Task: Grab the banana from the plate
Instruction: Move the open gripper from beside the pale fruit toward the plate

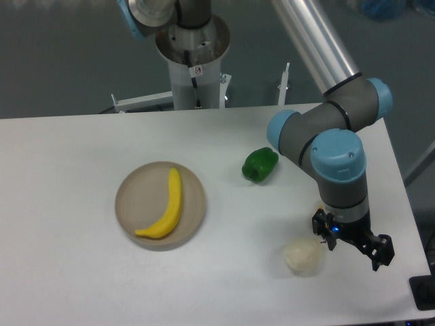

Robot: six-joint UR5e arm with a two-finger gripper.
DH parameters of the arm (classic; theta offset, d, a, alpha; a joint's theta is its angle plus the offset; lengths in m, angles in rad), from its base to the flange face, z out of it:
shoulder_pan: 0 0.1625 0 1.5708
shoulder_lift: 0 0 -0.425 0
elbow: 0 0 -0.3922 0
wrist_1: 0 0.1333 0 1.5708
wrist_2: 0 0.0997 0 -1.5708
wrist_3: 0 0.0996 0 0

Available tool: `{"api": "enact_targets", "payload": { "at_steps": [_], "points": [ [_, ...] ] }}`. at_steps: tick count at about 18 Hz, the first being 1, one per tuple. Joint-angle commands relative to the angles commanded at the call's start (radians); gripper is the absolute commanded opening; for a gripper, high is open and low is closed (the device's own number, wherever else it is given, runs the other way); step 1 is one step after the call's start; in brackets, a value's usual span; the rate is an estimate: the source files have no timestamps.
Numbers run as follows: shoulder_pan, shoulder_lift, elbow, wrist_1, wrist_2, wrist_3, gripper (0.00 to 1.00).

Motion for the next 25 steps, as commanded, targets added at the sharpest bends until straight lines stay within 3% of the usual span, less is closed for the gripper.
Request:
{"api": "enact_targets", "payload": {
  "at_steps": [11, 15, 18, 21, 25],
  "points": [
    [-0.011, 0.043, -0.029, -0.002, 0.002, -0.038, 1.00],
    [-0.029, 0.113, -0.135, -0.015, 0.002, -0.110, 1.00],
    [-0.034, 0.202, -0.253, -0.020, -0.009, -0.231, 1.00],
    [-0.069, 0.273, -0.331, -0.076, -0.012, -0.336, 1.00],
    [-0.118, 0.310, -0.353, -0.189, -0.063, -0.480, 1.00]
  ]
}}
